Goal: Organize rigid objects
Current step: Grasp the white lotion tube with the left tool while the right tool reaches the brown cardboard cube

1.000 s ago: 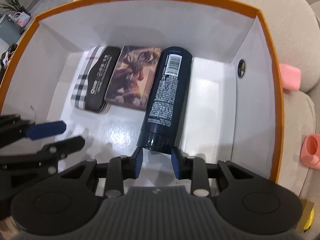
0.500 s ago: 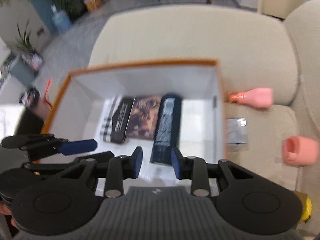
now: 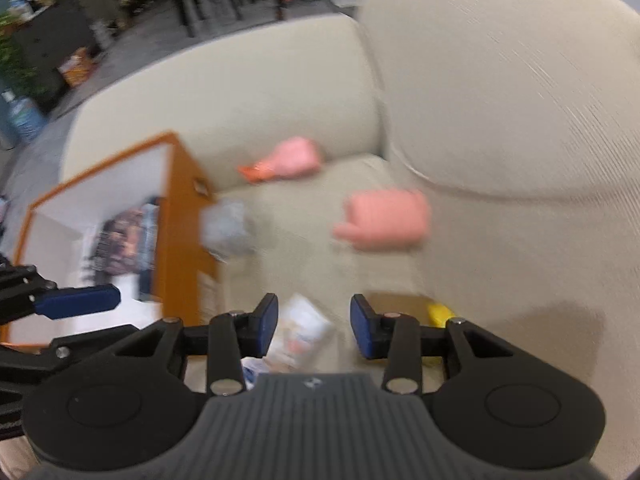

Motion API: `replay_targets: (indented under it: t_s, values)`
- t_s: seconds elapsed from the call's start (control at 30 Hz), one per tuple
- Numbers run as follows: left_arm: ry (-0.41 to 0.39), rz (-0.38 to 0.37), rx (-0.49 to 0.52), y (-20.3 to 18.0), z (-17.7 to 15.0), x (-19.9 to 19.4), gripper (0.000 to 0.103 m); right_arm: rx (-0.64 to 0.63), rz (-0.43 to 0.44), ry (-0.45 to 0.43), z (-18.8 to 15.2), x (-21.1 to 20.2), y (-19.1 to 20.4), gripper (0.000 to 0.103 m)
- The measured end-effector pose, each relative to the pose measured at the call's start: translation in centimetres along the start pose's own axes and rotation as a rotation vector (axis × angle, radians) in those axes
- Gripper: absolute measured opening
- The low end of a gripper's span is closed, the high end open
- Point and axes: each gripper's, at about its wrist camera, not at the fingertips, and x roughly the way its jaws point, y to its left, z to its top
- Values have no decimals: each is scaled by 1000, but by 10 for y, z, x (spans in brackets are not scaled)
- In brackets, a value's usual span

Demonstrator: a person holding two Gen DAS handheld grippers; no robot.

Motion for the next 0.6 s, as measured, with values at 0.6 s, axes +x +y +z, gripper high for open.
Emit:
replay_targets:
  t_s: [0.6]
  values:
    - [477, 92, 57, -9, 25, 154, 53, 148, 61, 61, 1, 42, -59, 54]
